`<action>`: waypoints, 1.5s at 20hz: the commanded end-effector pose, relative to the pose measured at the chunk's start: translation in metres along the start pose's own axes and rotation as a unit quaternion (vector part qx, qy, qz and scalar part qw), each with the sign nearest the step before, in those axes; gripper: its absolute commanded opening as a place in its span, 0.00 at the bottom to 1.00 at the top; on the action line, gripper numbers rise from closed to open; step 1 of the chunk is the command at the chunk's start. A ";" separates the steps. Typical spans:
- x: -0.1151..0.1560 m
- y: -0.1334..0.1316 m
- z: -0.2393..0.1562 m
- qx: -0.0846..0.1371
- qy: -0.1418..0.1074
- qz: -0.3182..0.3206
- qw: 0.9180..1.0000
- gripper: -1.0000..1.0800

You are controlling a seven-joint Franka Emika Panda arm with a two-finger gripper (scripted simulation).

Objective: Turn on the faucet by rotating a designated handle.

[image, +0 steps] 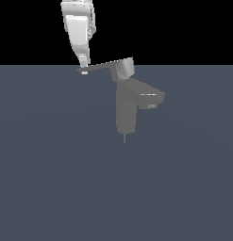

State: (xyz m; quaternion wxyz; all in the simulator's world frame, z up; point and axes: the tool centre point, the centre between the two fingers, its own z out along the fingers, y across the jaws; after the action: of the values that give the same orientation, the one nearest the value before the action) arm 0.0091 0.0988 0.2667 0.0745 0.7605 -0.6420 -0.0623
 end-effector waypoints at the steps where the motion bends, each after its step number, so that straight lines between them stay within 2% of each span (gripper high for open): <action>1: 0.001 0.009 0.000 -0.002 0.001 0.001 1.000 0.00; 25: -0.001 0.080 -0.001 -0.001 0.000 0.002 1.000 0.00; 30: 0.008 0.085 0.004 -0.005 -0.002 0.003 1.000 0.00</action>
State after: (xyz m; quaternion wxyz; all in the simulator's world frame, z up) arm -0.0695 0.0833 0.2778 0.0767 0.7600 -0.6419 -0.0665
